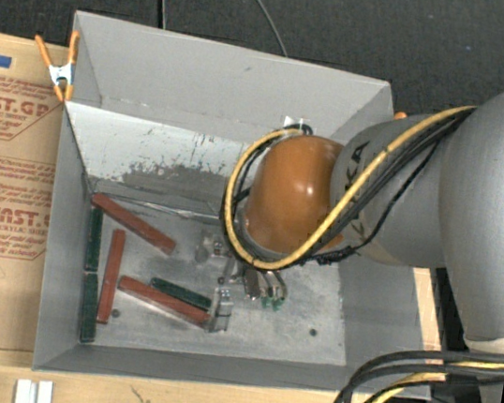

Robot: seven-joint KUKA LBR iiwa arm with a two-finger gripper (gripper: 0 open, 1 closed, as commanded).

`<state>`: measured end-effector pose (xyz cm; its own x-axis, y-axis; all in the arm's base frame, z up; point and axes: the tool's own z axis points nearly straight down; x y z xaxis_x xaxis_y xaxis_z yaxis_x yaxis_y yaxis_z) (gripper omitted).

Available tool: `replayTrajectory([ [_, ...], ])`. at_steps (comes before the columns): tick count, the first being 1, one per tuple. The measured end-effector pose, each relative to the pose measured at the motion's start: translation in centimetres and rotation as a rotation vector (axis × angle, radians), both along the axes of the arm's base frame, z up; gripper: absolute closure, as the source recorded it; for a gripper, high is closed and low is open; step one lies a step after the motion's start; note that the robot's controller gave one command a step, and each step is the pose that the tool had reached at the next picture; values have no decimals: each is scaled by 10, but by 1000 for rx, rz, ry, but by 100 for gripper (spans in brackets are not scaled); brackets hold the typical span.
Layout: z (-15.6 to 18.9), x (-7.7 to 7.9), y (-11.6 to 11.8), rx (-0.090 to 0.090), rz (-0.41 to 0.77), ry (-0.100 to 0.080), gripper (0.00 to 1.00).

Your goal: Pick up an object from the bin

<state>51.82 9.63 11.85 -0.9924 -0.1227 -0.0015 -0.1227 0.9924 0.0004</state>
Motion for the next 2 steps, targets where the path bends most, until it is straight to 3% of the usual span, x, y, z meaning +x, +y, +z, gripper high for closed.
replayTrajectory([
  [1, -48, -37, 6, 1, -209, 0, 100],
  [2, -48, -37, 6, 1, -210, 0, 100],
])
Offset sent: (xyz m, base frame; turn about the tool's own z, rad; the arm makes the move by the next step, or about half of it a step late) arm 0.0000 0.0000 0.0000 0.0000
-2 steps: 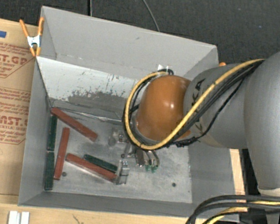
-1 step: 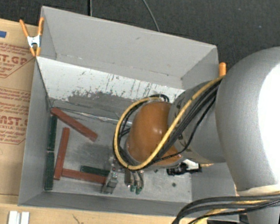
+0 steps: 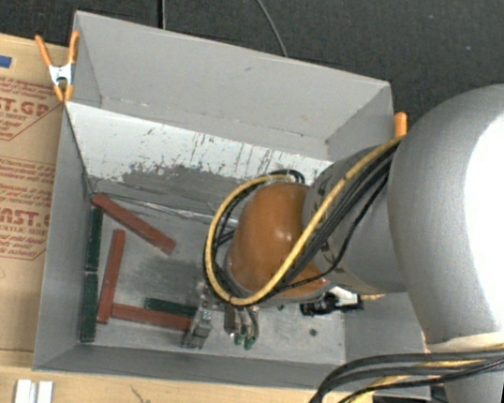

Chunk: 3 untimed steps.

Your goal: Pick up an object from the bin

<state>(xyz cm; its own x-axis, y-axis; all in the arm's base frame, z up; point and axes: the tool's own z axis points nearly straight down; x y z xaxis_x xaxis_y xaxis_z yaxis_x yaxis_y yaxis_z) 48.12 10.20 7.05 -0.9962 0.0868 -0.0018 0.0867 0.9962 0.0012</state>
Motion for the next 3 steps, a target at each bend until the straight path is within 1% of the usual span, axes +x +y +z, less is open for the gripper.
replayTrajectory([
  [1, 2, -1, 0, 0, 0, 3, 100],
  [2, 39, 27, 26, -9, 143, 0, 100],
  [3, 136, 6, -36, -1, 288, 1, 100],
])
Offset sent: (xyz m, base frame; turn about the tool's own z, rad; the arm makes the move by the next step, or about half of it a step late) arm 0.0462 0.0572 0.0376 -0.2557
